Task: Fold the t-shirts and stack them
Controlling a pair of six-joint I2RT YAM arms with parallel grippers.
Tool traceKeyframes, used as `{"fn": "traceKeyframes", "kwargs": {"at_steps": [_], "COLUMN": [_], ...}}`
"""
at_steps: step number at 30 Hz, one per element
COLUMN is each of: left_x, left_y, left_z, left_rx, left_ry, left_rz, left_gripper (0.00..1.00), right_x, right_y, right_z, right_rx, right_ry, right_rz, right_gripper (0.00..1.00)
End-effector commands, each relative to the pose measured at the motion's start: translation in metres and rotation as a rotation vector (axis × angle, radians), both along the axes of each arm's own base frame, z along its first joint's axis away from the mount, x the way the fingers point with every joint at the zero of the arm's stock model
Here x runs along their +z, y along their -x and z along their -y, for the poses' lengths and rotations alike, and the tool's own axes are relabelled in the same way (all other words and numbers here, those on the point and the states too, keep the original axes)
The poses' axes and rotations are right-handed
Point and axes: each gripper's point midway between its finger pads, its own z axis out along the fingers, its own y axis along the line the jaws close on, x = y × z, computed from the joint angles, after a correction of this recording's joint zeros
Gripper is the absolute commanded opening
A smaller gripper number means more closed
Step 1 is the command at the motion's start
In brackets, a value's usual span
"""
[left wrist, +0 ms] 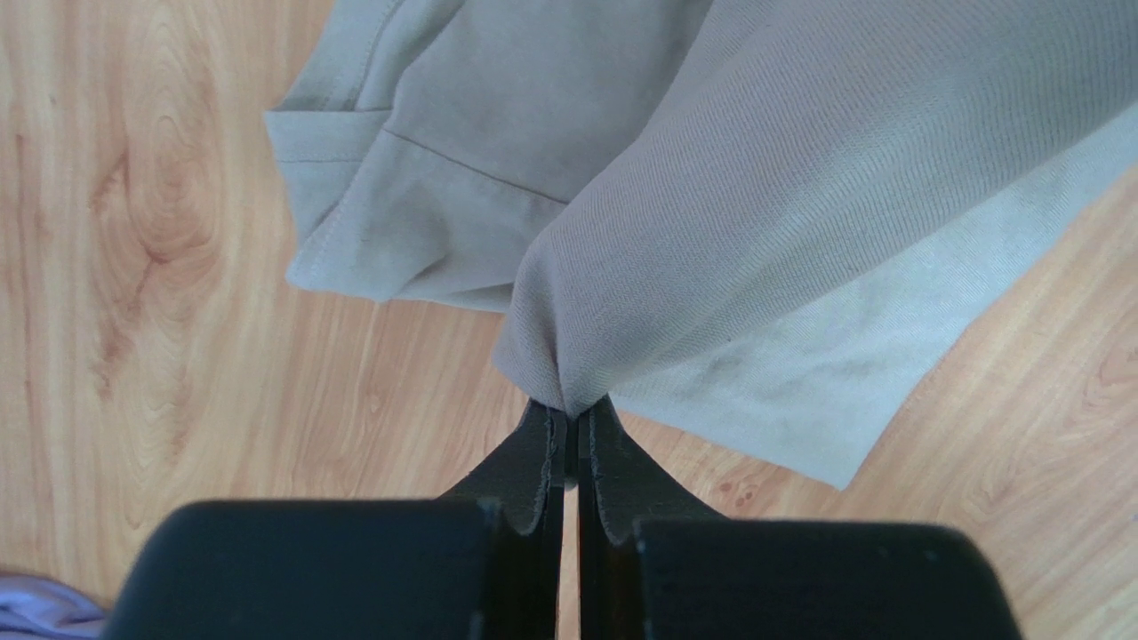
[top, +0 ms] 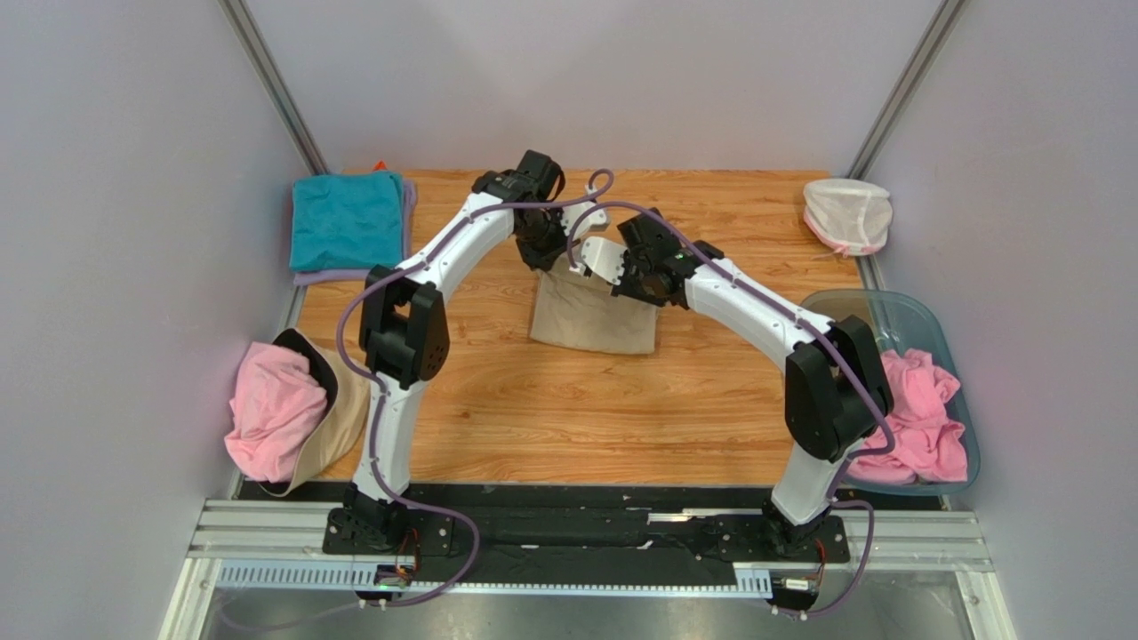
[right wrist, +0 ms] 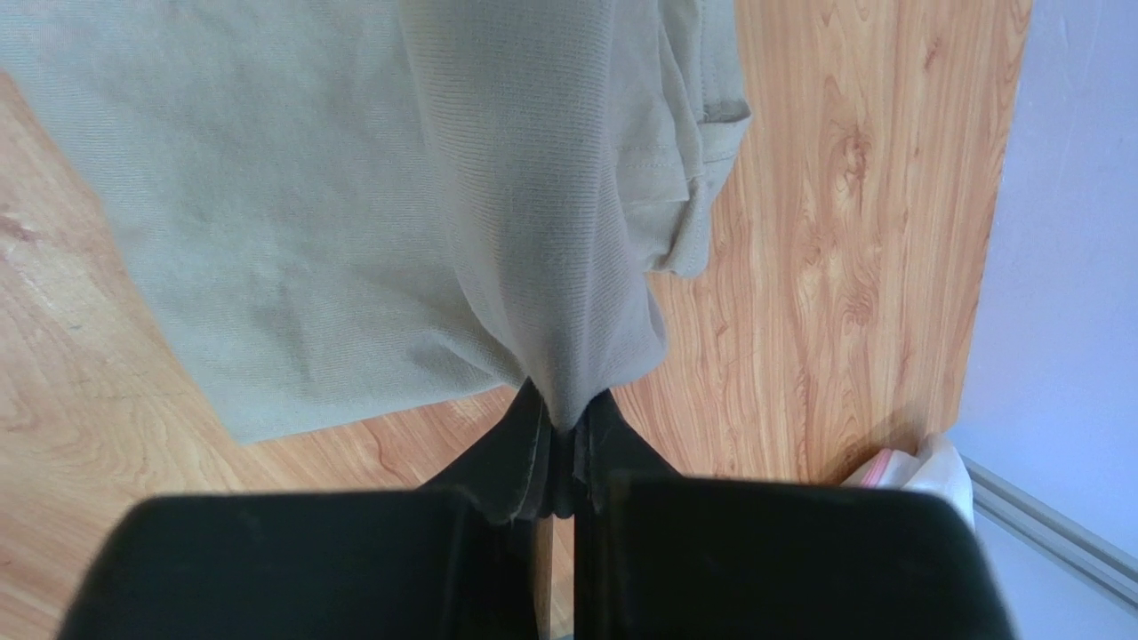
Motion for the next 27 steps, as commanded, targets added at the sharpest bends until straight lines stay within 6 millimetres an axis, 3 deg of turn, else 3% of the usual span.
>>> {"fn": "traceKeyframes", "kwargs": {"at_steps": [1, 8, 17, 23, 27], "left_x": [0.041, 0.049, 0.032, 0.032, 0.026], "left_y": [0.020, 0.059, 0.116, 0.138, 0.138], "left_z": [-0.008, -0.017, -0.018, -0.019, -0.025], "left_rx": [-0.010, -0.005, -0.043, -0.058, -0.064], "left_ry": [0.042, 0.050, 0.018, 0.005, -0.029], "left_rz": [0.028, -0.024, -0.106, -0.116, -0.111], "left_gripper": [0.00, 0.00, 0.00, 0.00, 0.00], "right_x": [0.026, 0.039, 0.027, 0.025, 0.015], "right_y": [0.011, 0.060, 0.120, 0.139, 0.139], "right_z": [-0.006, -0.011, -0.012, -0.014, -0.012], "right_rx": [0.018, 0.045, 0.076, 0.082, 0.086], "right_ry": [-0.050, -0.079, -0.072, -0.089, -0.075], "right_rz": [0.032, 0.011, -0.034, -0.044, -0.038], "right_gripper": [0.00, 0.00, 0.00, 0.00, 0.00]}}
